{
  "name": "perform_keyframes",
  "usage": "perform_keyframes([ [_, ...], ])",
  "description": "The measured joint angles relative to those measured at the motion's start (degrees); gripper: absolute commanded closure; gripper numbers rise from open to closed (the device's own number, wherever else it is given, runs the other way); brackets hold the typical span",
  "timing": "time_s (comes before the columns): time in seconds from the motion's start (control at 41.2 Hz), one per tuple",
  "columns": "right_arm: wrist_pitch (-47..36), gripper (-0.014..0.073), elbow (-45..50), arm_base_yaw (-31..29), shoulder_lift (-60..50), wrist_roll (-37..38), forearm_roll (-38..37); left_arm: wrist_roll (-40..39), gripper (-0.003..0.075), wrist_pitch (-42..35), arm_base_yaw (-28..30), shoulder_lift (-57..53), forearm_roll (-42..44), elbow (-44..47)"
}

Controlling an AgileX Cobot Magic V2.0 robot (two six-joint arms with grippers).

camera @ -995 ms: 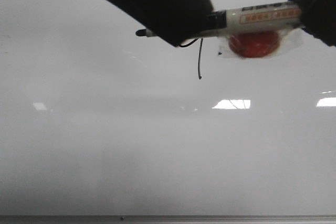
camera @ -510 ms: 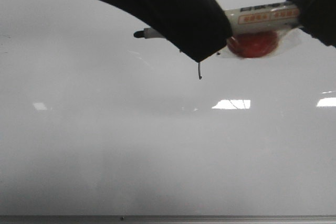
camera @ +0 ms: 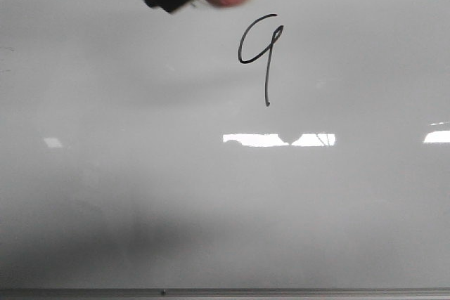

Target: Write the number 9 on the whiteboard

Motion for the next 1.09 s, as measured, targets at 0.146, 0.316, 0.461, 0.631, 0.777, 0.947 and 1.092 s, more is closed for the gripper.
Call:
perform_keyframes([
  [0.146, 1.42, 0.0004, 0.0, -3.88, -1.68, 2.85, -3.03, -18.67, 0.0705, -0.24, 8.72, -5.57, 12.49, 2.57],
  [0.316, 1.78, 0.0004, 0.0, -4.57, -1.72, 3.15, -3.33, -29.37, 0.0705, -5.64, 24.18, -10.64, 16.74, 11.63],
  [0.461, 1.77, 0.0004, 0.0, -4.57, -1.72, 3.23, -3.33, -37.66, 0.0705, -21.25, 40.37, -11.1, 16.01, 22.05],
  [0.631, 1.77, 0.0004, 0.0, -4.57, -1.72, 3.23, -3.33, -38.8, 0.0705, -33.69, 46.59, -5.33, 14.48, 26.84],
  [0.777, 1.77, 0.0004, 0.0, -4.57, -1.72, 3.28, -3.33, -38.93, 0.0705, -40.38, 46.83, 0.56, 13.67, 26.81],
  [0.947, 1.77, 0.0004, 0.0, -4.57, -1.72, 3.36, -3.33, -38.93, 0.0605, -44.76, 46.83, 6.9, 13.54, 25.98],
  [1.092, 1.88, 0.0004, 0.0, -4.57, -1.72, 3.36, -3.33, -38.93, 0.0453, -45.62, 46.83, 10.53, 13.54, 24.38],
])
